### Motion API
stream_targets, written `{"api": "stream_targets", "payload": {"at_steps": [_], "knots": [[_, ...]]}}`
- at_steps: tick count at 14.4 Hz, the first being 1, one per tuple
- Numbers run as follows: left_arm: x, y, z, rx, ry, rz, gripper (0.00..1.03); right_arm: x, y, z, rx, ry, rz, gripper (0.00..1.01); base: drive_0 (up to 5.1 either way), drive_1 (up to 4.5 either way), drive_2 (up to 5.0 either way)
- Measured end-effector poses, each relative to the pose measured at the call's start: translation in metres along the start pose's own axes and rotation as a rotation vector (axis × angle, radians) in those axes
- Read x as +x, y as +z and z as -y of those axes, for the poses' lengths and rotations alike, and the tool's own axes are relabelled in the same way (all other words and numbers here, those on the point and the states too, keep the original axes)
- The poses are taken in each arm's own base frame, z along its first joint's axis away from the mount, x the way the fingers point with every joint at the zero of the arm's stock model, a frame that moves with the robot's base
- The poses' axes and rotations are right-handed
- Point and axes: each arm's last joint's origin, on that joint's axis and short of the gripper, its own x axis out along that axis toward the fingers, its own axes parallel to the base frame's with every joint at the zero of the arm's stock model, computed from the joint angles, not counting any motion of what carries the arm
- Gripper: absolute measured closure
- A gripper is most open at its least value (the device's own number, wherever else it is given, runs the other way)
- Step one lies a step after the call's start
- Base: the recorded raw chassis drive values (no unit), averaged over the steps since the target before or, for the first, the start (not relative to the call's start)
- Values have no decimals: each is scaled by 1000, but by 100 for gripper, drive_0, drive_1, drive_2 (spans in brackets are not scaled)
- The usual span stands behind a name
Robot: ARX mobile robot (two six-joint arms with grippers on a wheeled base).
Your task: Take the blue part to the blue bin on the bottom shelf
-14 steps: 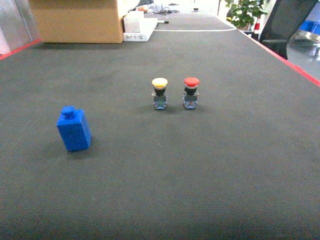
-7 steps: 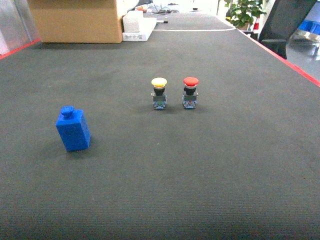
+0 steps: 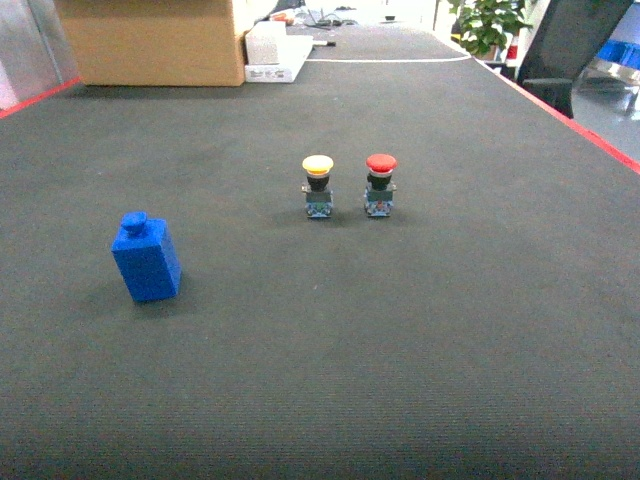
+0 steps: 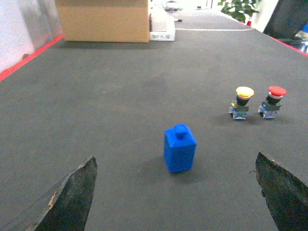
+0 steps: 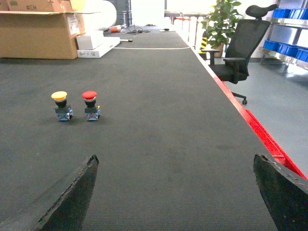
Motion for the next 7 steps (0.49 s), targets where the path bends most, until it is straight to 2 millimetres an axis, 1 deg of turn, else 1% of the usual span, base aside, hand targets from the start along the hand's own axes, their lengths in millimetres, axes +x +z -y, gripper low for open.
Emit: {"api": "stream_targets", "payload": {"at_steps": [1, 2, 4, 5, 7], "knots": [[22, 3, 5, 20, -23, 8, 5, 0, 0, 0, 0, 0, 0, 3, 0, 0, 0], [46, 1, 10, 44, -35, -4, 5, 0, 0, 0, 0, 0, 0, 3, 0, 0, 0], [90, -14, 26, 82, -69, -40, 5, 0, 0, 0, 0, 0, 0, 3, 0, 0, 0], [106, -22, 31, 88, -76, -65, 5, 0, 0, 0, 0, 0, 0, 3, 0, 0, 0], [133, -38, 34, 91, -52, -114, 5, 0, 0, 0, 0, 0, 0, 3, 0, 0, 0]]}}
